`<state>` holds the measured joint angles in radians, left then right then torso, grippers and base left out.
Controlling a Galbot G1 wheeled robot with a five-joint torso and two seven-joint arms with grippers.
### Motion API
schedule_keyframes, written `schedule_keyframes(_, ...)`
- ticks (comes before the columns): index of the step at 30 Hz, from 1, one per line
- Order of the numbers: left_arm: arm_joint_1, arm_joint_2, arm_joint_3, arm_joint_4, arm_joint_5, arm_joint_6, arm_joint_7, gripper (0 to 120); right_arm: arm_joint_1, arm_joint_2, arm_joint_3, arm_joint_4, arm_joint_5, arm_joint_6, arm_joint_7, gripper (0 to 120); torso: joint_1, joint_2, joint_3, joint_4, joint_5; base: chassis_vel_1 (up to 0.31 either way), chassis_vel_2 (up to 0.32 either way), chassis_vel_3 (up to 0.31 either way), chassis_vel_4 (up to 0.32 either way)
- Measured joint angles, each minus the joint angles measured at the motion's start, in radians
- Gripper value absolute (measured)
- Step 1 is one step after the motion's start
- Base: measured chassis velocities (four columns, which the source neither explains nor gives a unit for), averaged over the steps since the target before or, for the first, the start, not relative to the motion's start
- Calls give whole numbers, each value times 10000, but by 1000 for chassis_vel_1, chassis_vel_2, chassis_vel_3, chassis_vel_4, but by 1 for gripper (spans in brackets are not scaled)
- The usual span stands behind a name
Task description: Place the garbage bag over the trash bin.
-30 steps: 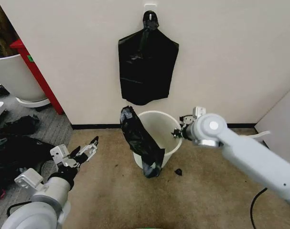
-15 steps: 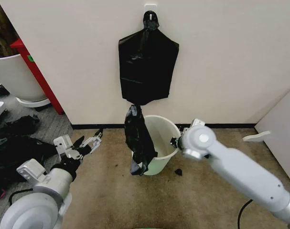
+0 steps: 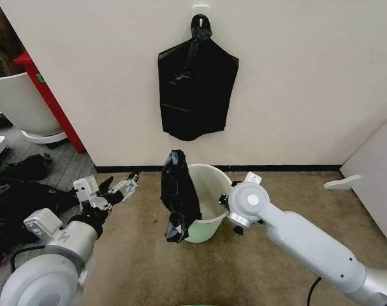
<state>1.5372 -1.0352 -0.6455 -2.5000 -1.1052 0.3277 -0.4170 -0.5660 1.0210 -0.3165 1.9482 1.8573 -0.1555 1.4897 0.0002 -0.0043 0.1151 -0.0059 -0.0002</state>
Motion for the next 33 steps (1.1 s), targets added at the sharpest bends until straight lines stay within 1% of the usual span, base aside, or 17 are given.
schedule_keyframes(27, 286, -408, 8, 0, 221, -54, 197, 100, -389, -101, 87, -180, -182, 138, -347, 0, 0, 0, 0, 0, 3, 0, 0, 0, 0)
schedule_keyframes(28, 298, -421, 9, 0, 244, -70, 222, 100, -421, -101, 93, -209, -266, 157, -420, 2, 0, 0, 0, 0, 3, 0, 0, 0, 0)
schedule_keyframes(29, 311, -432, 9, 0, 262, -88, 244, 100, -459, -101, 94, -235, -366, 182, -486, 7, 0, 0, -1, 0, 3, 0, 0, 0, 0)
schedule_keyframes(32, 336, -442, 2, 0, 279, -118, 268, 100, -544, -101, 106, -247, -460, 202, -552, 16, 0, 0, -1, 0, 3, 0, 0, 0, 0)
schedule_keyframes(33, 337, -447, -2, 0, 280, -131, 270, 100, -572, -105, 103, -247, -496, 202, -568, 23, 0, 0, -1, 0, 3, 0, 0, 0, 0)
